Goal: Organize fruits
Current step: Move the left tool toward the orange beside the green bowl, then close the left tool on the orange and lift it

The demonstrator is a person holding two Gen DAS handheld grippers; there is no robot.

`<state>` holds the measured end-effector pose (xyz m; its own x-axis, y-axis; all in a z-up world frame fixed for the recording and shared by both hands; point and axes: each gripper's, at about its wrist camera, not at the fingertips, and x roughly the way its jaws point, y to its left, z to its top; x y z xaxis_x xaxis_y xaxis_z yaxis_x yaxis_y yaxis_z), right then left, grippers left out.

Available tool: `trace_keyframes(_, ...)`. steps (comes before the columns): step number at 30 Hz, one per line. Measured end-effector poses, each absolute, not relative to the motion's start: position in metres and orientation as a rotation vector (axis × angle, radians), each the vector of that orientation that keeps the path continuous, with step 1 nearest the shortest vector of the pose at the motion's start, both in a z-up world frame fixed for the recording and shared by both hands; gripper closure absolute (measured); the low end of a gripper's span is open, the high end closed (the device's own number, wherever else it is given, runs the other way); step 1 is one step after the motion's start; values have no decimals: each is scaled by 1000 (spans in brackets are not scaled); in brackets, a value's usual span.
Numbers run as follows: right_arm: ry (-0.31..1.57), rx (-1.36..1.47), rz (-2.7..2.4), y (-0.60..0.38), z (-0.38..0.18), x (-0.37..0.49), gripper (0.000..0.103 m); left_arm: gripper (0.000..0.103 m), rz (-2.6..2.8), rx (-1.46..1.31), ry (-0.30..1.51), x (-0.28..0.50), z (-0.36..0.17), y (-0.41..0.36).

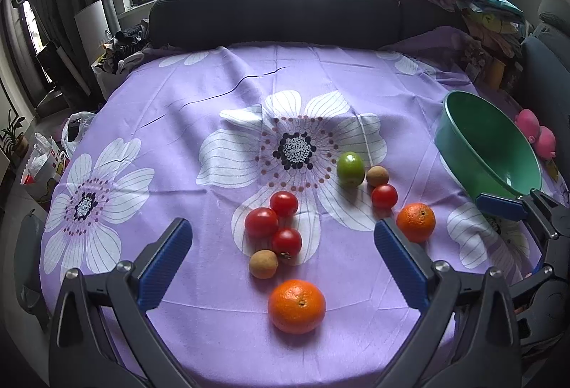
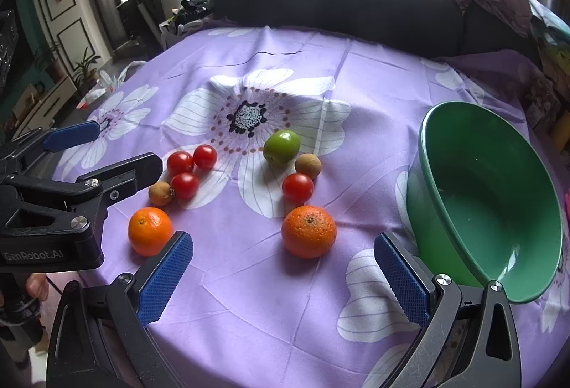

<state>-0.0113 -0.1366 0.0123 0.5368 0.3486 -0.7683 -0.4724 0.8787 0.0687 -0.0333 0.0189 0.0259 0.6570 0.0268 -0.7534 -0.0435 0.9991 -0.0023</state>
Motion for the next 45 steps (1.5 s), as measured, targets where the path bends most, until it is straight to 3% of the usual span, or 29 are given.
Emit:
trace_keyframes(14, 918, -96, 518, -152, -7, -12, 1, 1, -235, -251, 891, -21, 12, 21)
trace_keyframes(19, 926, -69, 553, -158, -17, -10, 13, 2, -391, -253, 896, -16, 7, 3)
trace_keyframes(22, 922, -48, 567, -159, -20, -5, 20, 7, -458, -211, 934, -8, 0, -14)
trace_keyframes(28, 931, -45, 569, -158, -29, 10, 31, 32, -514, -239, 1085, 19, -33, -32)
trace_keyframes(33, 949, -72, 579, -154, -32, 19, 35, 40, -561, -275, 1110, 31, -39, -41)
trace_keyframes(38, 965, -117, 574, -150, -37, 25, 48, 53, -573, -273, 1137, 37, -43, -48)
trace_keyframes(40, 965, -124, 583, -149, -37, 25, 57, 54, -562, -263, 1139, 40, -46, -52)
trace_keyframes(45, 954, -139, 579, -148, -38, 23, 58, 58, -555, -241, 1127, 39, -45, -53)
